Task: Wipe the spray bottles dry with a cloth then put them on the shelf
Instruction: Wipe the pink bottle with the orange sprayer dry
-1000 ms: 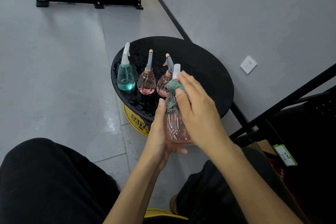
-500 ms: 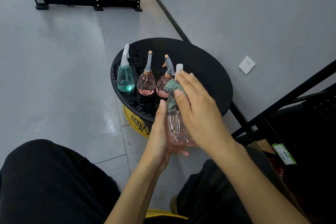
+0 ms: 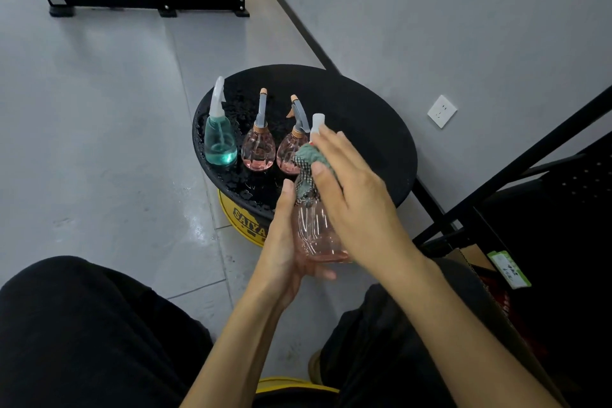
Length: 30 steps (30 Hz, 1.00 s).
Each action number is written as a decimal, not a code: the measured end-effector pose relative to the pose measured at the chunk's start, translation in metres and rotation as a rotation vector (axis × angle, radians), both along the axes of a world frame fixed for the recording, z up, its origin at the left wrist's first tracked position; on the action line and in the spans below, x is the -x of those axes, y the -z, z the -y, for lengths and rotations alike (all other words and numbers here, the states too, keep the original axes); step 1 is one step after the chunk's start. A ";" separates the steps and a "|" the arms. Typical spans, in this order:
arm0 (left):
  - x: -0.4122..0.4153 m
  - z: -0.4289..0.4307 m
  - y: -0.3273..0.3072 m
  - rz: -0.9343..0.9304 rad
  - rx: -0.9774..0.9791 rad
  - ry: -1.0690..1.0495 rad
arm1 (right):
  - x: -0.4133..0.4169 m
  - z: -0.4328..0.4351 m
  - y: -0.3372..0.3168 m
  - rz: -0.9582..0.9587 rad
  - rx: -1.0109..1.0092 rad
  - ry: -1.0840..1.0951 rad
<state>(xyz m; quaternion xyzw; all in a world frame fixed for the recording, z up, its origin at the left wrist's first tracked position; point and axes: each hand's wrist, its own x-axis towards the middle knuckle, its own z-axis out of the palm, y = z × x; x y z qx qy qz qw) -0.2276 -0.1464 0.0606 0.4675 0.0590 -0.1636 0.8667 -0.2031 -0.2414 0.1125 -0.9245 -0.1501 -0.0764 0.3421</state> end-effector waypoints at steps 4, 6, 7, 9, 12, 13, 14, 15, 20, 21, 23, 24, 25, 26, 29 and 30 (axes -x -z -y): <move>-0.004 -0.004 0.004 0.027 0.077 -0.081 | 0.022 -0.012 0.006 0.069 0.079 -0.022; -0.005 -0.007 0.005 0.043 0.115 -0.136 | 0.038 -0.017 0.016 0.127 0.161 -0.051; -0.005 -0.008 0.007 0.052 0.125 -0.151 | 0.042 -0.017 0.019 0.150 0.189 -0.058; -0.004 -0.009 0.007 0.060 0.090 -0.127 | 0.035 -0.014 0.017 0.137 0.176 -0.076; -0.003 -0.007 0.002 0.057 -0.008 -0.031 | 0.008 -0.007 0.004 0.074 0.089 -0.043; -0.002 -0.005 0.001 0.052 -0.005 -0.008 | 0.000 -0.005 0.000 0.051 0.057 -0.021; -0.001 -0.004 -0.001 0.048 0.014 0.002 | -0.006 -0.004 -0.002 0.035 0.031 -0.011; -0.001 -0.003 -0.001 0.050 0.027 0.000 | -0.008 -0.005 -0.003 0.029 0.021 -0.014; -0.001 -0.007 0.002 0.100 0.102 -0.072 | 0.016 -0.011 0.008 0.067 0.066 -0.067; -0.002 -0.008 0.003 0.100 0.129 -0.092 | 0.023 -0.012 0.012 0.081 0.084 -0.080; -0.002 -0.008 0.004 0.099 0.154 -0.106 | 0.032 -0.012 0.017 0.092 0.095 -0.094; -0.001 -0.008 0.005 0.096 0.147 -0.092 | 0.033 -0.011 0.017 0.096 0.084 -0.095; -0.002 -0.009 0.006 0.093 0.137 -0.068 | 0.031 -0.010 0.017 0.097 0.064 -0.093; -0.002 -0.009 0.006 0.086 0.118 -0.042 | 0.027 -0.008 0.016 0.092 0.037 -0.086; -0.004 -0.008 0.007 0.055 0.066 0.017 | 0.005 0.002 0.008 0.033 -0.090 -0.031; -0.004 -0.008 0.008 0.050 0.082 0.030 | -0.003 0.006 0.006 0.010 -0.142 -0.009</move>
